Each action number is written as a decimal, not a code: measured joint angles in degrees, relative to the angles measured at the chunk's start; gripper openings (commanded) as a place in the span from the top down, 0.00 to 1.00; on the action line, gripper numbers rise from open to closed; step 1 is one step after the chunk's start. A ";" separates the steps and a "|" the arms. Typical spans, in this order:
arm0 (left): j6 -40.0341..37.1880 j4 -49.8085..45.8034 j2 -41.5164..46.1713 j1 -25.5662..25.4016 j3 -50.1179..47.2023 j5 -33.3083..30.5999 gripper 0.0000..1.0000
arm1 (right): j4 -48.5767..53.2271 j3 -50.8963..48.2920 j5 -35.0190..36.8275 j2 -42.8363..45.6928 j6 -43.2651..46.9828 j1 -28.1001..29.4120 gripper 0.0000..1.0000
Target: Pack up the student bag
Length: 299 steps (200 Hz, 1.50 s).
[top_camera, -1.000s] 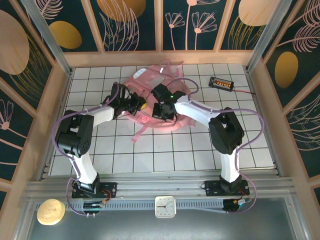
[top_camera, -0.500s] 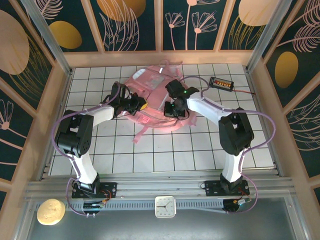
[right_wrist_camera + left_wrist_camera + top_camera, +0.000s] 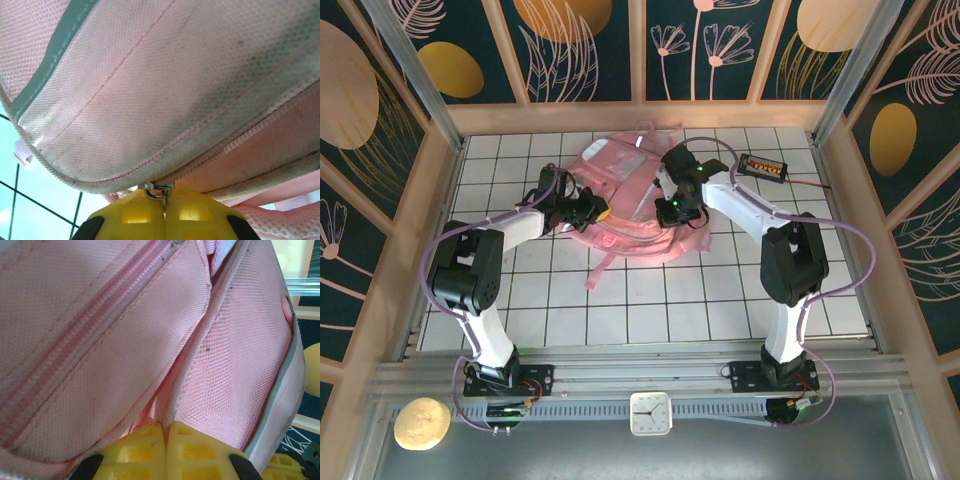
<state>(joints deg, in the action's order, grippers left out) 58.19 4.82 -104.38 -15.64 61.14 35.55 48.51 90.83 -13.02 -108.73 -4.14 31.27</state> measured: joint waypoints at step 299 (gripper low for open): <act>-21.53 -18.10 2.03 2.75 3.41 -8.44 1.00 | -5.03 2.95 6.64 -1.64 5.46 -7.17 1.00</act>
<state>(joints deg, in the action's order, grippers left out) 36.67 -13.28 -102.35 -12.88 64.55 27.11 43.48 93.78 -6.37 -110.37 1.32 24.10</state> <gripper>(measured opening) 0.059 0.058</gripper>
